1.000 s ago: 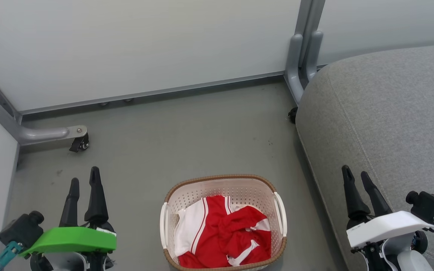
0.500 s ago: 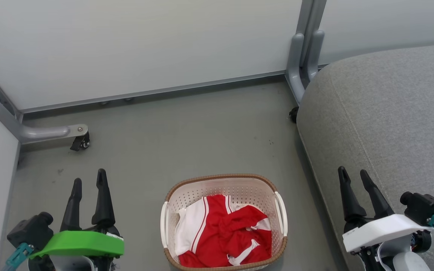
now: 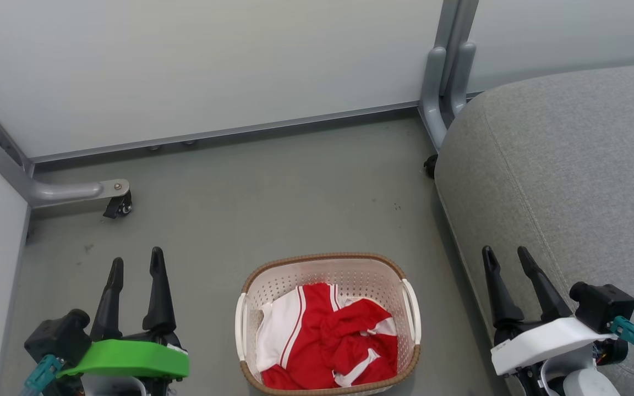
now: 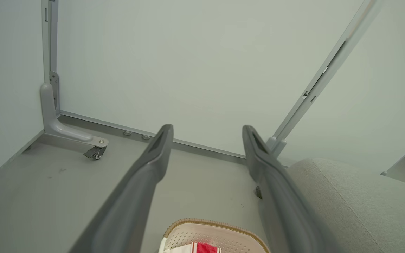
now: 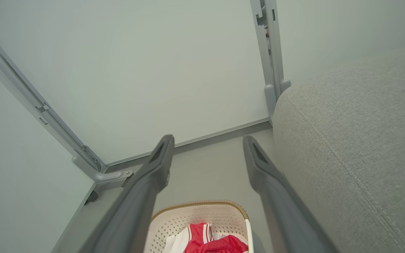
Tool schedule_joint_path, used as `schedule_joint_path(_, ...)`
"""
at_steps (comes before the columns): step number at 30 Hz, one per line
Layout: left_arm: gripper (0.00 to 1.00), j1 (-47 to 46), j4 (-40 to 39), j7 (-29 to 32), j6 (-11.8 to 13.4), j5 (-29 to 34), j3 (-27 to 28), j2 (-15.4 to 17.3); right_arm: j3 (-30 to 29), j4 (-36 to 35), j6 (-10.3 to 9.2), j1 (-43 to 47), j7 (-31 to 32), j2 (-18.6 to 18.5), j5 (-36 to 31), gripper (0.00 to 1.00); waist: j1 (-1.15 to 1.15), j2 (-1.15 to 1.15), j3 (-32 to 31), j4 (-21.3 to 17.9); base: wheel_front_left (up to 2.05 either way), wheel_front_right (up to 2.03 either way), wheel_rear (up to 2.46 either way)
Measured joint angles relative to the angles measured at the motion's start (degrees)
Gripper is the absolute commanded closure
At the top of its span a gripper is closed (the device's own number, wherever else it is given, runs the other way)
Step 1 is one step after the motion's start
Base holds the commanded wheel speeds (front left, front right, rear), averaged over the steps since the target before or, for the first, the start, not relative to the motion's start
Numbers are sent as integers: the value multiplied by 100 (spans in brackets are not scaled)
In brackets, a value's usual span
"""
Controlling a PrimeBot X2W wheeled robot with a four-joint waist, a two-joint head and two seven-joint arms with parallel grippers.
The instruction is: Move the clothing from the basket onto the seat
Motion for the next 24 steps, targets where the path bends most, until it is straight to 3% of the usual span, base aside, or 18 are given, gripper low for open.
schedule_joint_path(24,0,23,-54,-274,29,987,-127,11,86,-124,0,15,-279,-12,-1025,0,0,0,110,49,0,0,0)
